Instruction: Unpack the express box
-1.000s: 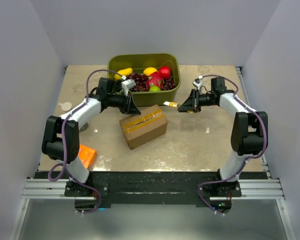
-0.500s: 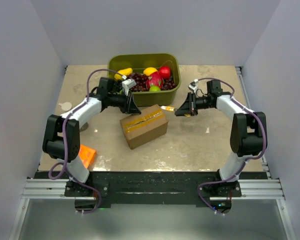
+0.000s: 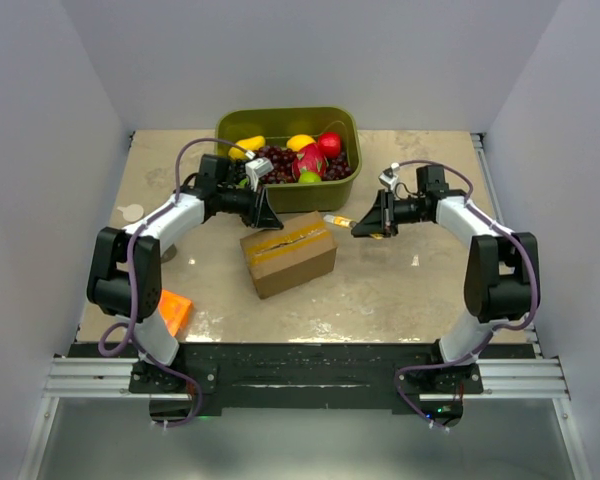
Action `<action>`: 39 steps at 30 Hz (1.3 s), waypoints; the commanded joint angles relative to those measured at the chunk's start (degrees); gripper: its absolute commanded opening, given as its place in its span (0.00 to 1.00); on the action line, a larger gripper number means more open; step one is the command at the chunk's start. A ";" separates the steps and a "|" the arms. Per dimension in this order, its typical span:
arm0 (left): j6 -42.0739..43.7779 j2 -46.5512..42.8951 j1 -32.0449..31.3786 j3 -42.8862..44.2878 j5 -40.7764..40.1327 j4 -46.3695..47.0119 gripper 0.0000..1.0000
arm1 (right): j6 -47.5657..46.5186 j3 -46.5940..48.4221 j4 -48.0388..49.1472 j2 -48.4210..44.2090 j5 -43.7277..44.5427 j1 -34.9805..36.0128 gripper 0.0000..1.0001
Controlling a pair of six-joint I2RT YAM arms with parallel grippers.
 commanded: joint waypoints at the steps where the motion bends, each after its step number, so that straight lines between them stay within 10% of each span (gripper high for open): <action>1: 1.93 1.24 -0.31 1.38 -3.53 -0.60 0.00 | 0.82 -1.57 -1.15 -3.69 -3.77 0.49 0.00; 31: 5.79 2.56 0.48 7.36 -13.38 -3.50 0.00 | -18.40 -5.88 -30.14 -9.66 -3.96 -1.18 0.00; 39: 8.60 1.68 0.48 6.31 -4.62 -4.20 0.00 | -22.65 0.96 -32.89 -7.48 -1.05 -7.15 0.00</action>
